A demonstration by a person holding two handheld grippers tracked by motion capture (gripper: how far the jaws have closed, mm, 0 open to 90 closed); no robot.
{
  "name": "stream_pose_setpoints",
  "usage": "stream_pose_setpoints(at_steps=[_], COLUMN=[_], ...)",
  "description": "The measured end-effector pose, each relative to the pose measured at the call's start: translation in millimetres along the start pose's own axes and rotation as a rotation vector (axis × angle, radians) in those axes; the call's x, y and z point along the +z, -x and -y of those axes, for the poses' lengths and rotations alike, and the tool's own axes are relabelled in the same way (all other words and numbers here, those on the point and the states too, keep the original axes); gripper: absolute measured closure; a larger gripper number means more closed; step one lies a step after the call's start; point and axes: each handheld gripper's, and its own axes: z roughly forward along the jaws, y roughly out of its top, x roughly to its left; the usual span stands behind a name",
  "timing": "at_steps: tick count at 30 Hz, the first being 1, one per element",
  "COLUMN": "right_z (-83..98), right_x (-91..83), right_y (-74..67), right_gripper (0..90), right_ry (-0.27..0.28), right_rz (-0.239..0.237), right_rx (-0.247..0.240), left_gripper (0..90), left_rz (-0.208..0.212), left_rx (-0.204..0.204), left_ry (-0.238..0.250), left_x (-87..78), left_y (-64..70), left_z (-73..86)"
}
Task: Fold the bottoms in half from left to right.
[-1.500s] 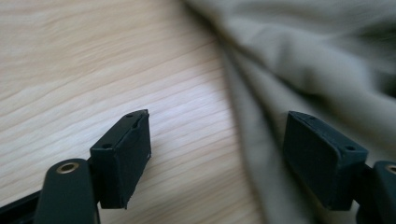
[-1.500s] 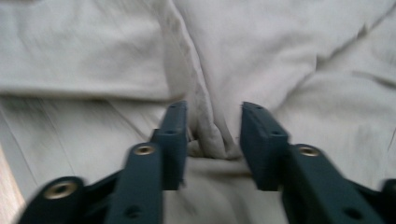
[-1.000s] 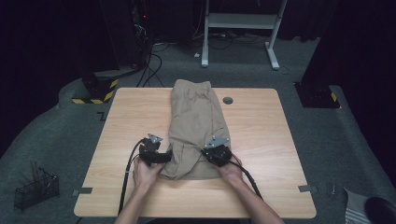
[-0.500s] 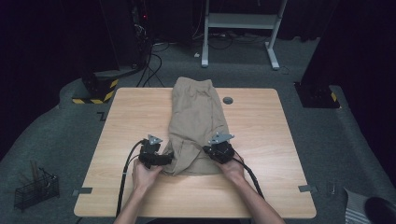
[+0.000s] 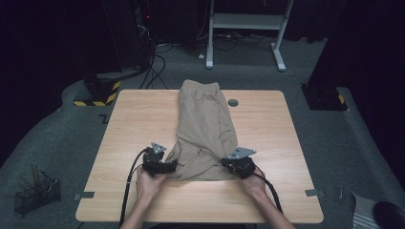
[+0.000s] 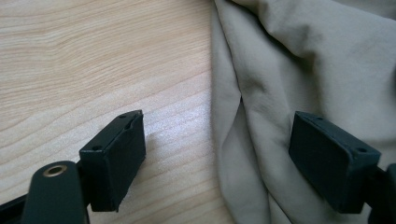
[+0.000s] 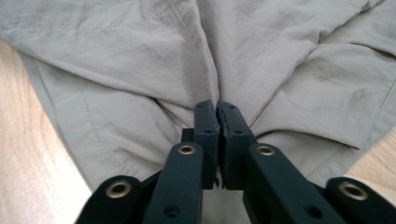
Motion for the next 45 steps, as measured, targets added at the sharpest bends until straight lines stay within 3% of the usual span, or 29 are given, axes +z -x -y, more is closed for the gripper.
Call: stream_pose_setpoints(at_steps=[5, 9, 12, 14, 16, 18, 21, 26, 30, 33, 37, 41, 45], right_z=[-10.6, -32.5, -42.9, -43.7, -40.0, -33.4, -16.4, 12.6, 23.8, 22.6, 5.9, -10.0, -12.6], right_x=[-6.4, -1.8, 7.8, 14.3, 16.5, 11.2, -6.4, -29.3, -34.2, -42.8, -47.7, -26.9, -5.0], right_y=[-1.7, -2.3, -4.2, -4.2, -5.2, -8.7, -12.8, -17.0, -19.7, -15.9, -9.4, -8.8, -1.6], right_gripper=[65.5, 56.2, 58.0, 72.0, 84.9, 89.4, 89.8, 89.1, 76.4, 68.7, 65.3, 59.3, 56.8], right_ry=[0.028, 0.065, 0.071, 0.051, 0.027, 0.014, 0.015, 0.005, -0.029, 0.017, 0.081, 0.044, -0.006], right_rz=[-0.023, -0.066, -0.083, -0.102, -0.116, -0.102, -0.085, -0.085, -0.079, -0.081, -0.049, -0.003, 0.05], right_rx=[0.03, 0.047, 0.046, 0.055, 0.043, 0.014, -0.012, -0.008, -0.002, 0.047, 0.101, 0.145, 0.214], left_gripper=[18.5, 18.5, 18.5, 18.5, 18.5, 18.4, 18.4, 18.5, 18.4, 18.3, 19.3, 21.7, 32.5], left_rz=[-0.005, -0.007, -0.007, -0.006, -0.006, -0.006, -0.007, -0.011, -0.009, 0.012, 0.028, 0.053, 0.073], left_rx=[-0.006, -0.005, -0.004, -0.006, -0.006, -0.006, -0.006, -0.008, -0.009, -0.01, -0.031, -0.041, -0.03], left_ry=[0.055, 0.054, 0.054, 0.055, 0.054, 0.054, 0.054, 0.053, 0.053, 0.053, 0.053, 0.061, 0.071], left_x=[-0.3, -0.6, -0.6, -0.6, -0.6, -0.6, -0.6, -0.8, -0.9, -1.9, -2.9, -3.6, -5.0], left_y=[1.0, 1.2, 1.1, 1.3, 1.3, 1.3, 1.4, 1.9, 1.9, 1.2, -0.7, -1.2, -1.7], left_z=[7.4, 7.8, 7.8, 7.9, 7.9, 7.9, 7.9, 8.0, 8.0, 8.0, 7.0, 6.4, 6.4])
